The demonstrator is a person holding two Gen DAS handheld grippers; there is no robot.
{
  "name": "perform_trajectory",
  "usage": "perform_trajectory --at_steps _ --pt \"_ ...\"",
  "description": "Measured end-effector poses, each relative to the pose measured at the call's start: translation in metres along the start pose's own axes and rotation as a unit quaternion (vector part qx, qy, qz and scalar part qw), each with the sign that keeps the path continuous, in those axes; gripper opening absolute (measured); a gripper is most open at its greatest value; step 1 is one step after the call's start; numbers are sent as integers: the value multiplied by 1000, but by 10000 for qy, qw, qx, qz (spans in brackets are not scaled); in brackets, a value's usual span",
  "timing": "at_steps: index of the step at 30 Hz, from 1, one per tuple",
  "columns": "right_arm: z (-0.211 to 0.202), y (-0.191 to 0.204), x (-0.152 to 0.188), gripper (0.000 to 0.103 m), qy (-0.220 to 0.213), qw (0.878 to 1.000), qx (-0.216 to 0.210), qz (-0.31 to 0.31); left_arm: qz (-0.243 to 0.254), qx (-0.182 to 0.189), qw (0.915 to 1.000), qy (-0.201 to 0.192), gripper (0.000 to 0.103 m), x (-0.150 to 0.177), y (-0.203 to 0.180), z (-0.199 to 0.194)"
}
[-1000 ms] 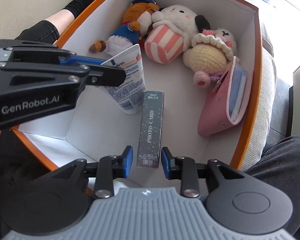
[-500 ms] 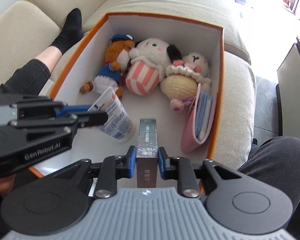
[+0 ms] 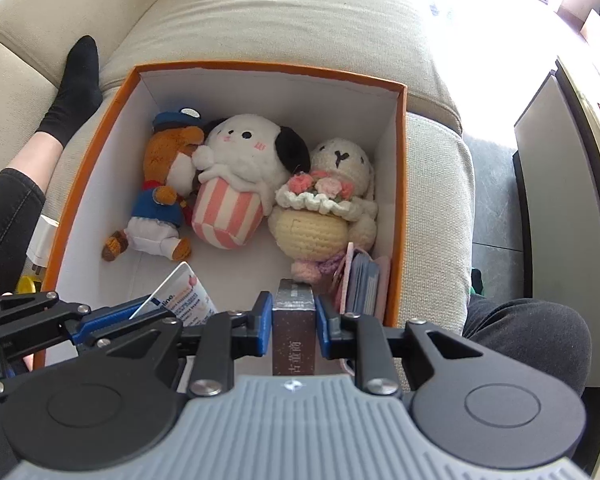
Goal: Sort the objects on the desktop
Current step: 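Lower the photo card box into the box with the right tool while the left tool lowers the Vaseline tube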
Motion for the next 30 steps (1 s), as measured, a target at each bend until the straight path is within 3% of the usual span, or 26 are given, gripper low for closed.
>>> perform_trajectory --at_steps 7,15,20,25,30 --pt "10 0 -11 25 28 9998 189 -20 -92 -110 9995 -278 7 -12 -4 8" --pt "-15 -6 -14 25 -390 9992 -51 -36 -543 2 9975 -463 7 -15 -10 23" --pt "-32 -14 -5 25 -658 9977 -169 -20 -530 -101 9965 -636 7 -12 -20 29" --pt "-41 -26 9 25 -699 9970 -346 -23 -453 -57 9982 -379 10 -10 -30 28" --pt "-55 -31 28 22 -778 9949 -481 -430 -941 369 9948 133 17 -11 -24 32"
Point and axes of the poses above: each gripper's, at about its wrist camera, not at the fingertips, and z roughly the way its jaws point, y to its left, x to its underside, the point moved 4 cm from there along z, roughly the way its jaws point, and after that the axes turned 2 degrees about -x, right-handed, at the moved point
